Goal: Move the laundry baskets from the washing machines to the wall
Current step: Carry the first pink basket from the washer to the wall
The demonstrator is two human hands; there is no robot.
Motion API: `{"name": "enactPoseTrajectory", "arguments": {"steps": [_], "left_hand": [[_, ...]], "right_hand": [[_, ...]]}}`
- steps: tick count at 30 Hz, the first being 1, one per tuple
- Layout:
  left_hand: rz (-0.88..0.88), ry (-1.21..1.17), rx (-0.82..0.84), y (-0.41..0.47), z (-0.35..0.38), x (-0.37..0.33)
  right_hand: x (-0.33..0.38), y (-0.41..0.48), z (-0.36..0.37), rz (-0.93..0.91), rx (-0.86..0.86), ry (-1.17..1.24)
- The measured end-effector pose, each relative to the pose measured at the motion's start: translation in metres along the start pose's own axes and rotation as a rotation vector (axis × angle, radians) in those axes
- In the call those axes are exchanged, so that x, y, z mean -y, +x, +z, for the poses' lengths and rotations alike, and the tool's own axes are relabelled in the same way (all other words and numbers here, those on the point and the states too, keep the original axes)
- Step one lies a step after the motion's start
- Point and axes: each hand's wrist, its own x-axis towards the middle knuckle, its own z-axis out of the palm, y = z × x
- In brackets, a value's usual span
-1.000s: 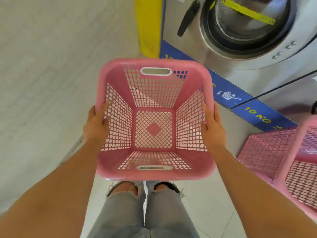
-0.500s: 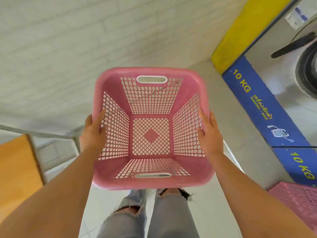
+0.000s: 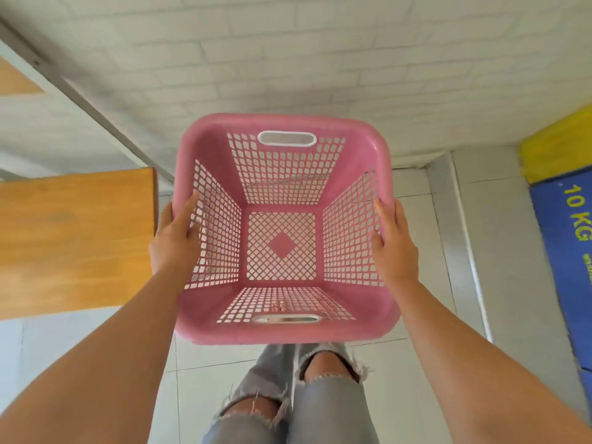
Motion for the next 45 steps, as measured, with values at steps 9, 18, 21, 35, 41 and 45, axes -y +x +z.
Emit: {"name": "enactPoseTrajectory", "arguments": {"steps": [9,18,21,35,41,45], "left_hand": [[-0.117,-0.022,-0.022,0.048,0.036,0.058],[-0.133,-0.036,-0.021,0.082,0.092,0.089],[-0.133,-0.058,-0.017,0.089,0.112,0.097],[-0.213,0.026,0.129,0.118,0.144,0.105],[-0.133,0.276,0.207,0.112,0.135,0.089],[0.032,0.338,0.223,0.082,0.127,0.059]], "right_hand": [[0.018,0.055,0.081,-0.061,0.021,-0.014],[0.003,0.087,0.139,-0.067,0.009,-0.026],[-0.005,0.096,0.155,-0.073,0.002,-0.028],[-0.013,0.114,0.191,-0.081,-0.026,-0.114],[0.0,0.109,0.174,-0.055,0.077,-0.404],[0.019,0.083,0.152,0.02,0.124,-0.445]]}}
